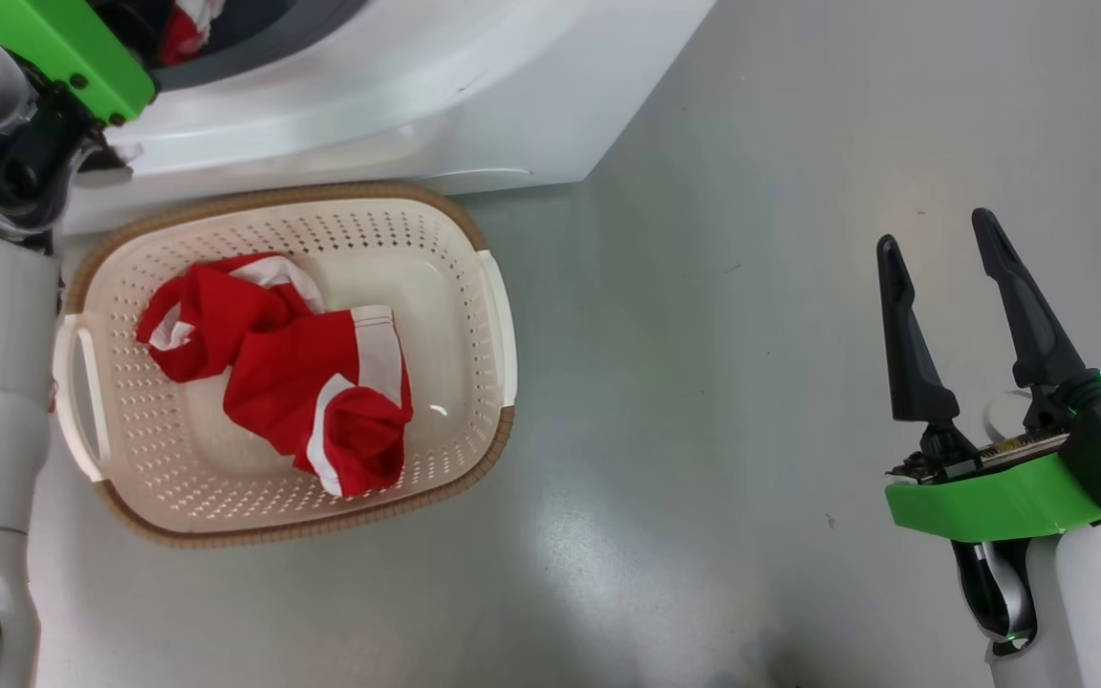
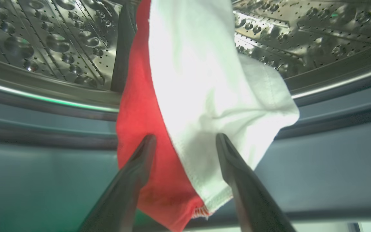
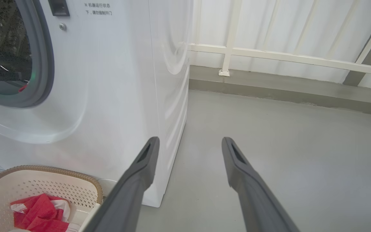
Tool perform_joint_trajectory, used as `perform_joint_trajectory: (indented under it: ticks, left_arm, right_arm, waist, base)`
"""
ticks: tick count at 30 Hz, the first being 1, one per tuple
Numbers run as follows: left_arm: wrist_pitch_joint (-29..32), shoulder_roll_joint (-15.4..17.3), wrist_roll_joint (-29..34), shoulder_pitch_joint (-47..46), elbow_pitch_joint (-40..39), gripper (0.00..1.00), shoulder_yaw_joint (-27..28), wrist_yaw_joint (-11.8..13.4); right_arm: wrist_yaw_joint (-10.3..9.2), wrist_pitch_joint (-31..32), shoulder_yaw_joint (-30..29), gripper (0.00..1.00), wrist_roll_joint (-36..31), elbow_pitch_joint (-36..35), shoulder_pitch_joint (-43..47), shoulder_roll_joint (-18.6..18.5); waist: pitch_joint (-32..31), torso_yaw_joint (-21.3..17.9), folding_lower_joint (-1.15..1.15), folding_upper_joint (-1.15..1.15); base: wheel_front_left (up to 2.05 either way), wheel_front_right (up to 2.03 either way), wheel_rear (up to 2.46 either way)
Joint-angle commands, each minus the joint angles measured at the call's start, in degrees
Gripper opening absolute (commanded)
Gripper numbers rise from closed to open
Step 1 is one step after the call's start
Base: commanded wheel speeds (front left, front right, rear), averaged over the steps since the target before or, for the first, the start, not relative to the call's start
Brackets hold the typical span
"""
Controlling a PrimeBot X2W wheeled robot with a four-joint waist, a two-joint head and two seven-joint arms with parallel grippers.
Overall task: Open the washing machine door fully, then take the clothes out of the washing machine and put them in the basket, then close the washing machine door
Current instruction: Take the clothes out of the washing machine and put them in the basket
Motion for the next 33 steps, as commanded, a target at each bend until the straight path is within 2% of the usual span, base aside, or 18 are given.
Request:
perform_joint_trajectory:
  ticks: [1, 2, 3, 4, 5, 6, 7, 16, 27, 28, 29, 33]
  left_arm:
    - [0.48, 3.13, 0.93, -1.22, -0.72, 1.00, 0.21, 0.14]
    - [0.68, 3.34, 1.32, -1.36, -0.47, 0.95, -0.13, 0.37]
    - [0.92, 3.52, 1.74, -1.47, -0.23, 0.77, -0.56, 0.53]
    - [1.19, 3.62, 2.03, -1.57, -0.02, 0.64, -0.90, 0.59]
    - [1.56, 3.63, 2.08, -1.65, 0.23, 0.42, -1.08, 0.67]
    - [1.84, 3.71, 2.26, -1.76, 0.44, 0.25, -1.32, 0.78]
    - [1.92, 3.84, 2.58, -1.85, 0.57, 0.00, -1.63, 0.88]
    - [-1.46, 4.84, 4.96, -1.88, 0.58, 0.00, -3.32, 1.12]
    - [-14.51, 5.57, 6.85, 0.44, -1.98, 0.00, -3.73, 0.28]
    - [-17.60, 5.61, 6.83, 1.09, -2.83, 0.00, -3.63, 0.09]
    - [-17.60, 5.61, 6.83, 1.09, -2.83, 0.00, -3.63, 0.09]
    - [-23.94, 6.04, 7.91, 2.55, -4.56, 0.00, -4.14, -0.11]
  right_arm:
    - [0.36, -0.36, 1.38, 1.00, 1.11, -1.02, -0.28, -0.42]
    - [0.36, -0.36, 1.48, 1.00, 1.28, -1.01, -0.38, -0.42]
    - [0.36, -0.36, 1.56, 1.00, 1.45, -1.01, -0.45, -0.42]
    - [0.36, -0.36, 1.62, 1.00, 1.60, -1.02, -0.47, -0.42]
    - [0.36, -0.36, 1.67, 1.00, 1.74, -1.02, -0.49, -0.42]
    - [0.36, -0.36, 1.69, 1.00, 1.86, -1.00, -0.48, -0.42]
    - [0.36, -0.36, 1.70, 1.00, 1.99, -0.96, -0.48, -0.42]
    - [0.36, -0.36, 1.45, 1.00, 2.62, -0.63, -0.53, -0.42]
    - [0.36, -0.36, 1.25, 1.00, 2.54, -0.49, -1.03, -0.42]
    - [0.36, -0.36, 1.29, 1.00, 2.45, -0.35, -1.01, -0.42]
    - [0.36, -0.36, 1.29, 1.00, 2.45, -0.35, -1.01, -0.42]
    - [0.36, -0.36, 1.35, 1.00, 2.67, 0.04, -0.82, -0.42]
  waist:
    - [0.21, -0.51, 0.00, 0.00]
    - [0.27, -0.71, 0.00, 0.00]
    - [0.33, -0.87, 0.00, 0.00]
    - [0.39, -1.02, 0.00, 0.00]
    - [0.45, -1.14, 0.00, 0.00]
    - [0.49, -1.24, 0.00, 0.00]
    - [0.53, -1.32, 0.00, 0.00]
    - [0.40, -0.93, 0.00, 0.00]
    - [-0.56, 0.82, 0.00, 0.00]
    - [-0.86, 1.31, 0.00, 0.00]
    - [-0.86, 1.31, 0.00, 0.00]
    - [-1.70, 2.26, 0.00, 0.00]
  base:
    - [0.00, 0.00, 0.00]
    - [0.00, 0.00, 0.00]
    - [0.00, 0.00, 0.00]
    - [0.00, 0.00, 0.00]
    - [0.00, 0.00, 0.00]
    - [0.00, 0.00, 0.00]
    - [0.00, 0.00, 0.00]
    - [0.00, 0.00, 0.00]
    - [0.00, 0.00, 0.00]
    - [0.00, 0.00, 0.00]
    - [0.00, 0.00, 0.00]
    - [0.00, 0.00, 0.00]
